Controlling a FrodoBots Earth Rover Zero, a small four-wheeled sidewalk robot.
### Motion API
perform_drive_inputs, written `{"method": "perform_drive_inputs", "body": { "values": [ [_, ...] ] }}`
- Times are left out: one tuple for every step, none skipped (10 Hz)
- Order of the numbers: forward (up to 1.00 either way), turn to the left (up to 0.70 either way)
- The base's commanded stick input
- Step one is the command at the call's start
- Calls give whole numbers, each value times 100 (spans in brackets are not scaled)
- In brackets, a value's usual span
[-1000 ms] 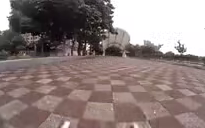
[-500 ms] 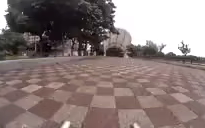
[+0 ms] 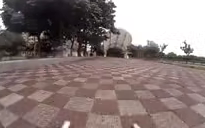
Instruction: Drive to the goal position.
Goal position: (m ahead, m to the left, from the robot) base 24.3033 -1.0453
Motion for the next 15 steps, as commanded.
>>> {"method": "perform_drive_inputs", "body": {
  "values": [
    [100,0],
    [100,0],
    [100,0],
    [100,0],
    [100,0],
    [100,0],
    [100,0],
    [100,0],
    [100,0],
    [100,0],
    [100,0],
    [100,0],
    [100,0],
    [100,0],
    [100,0]
  ]
}}
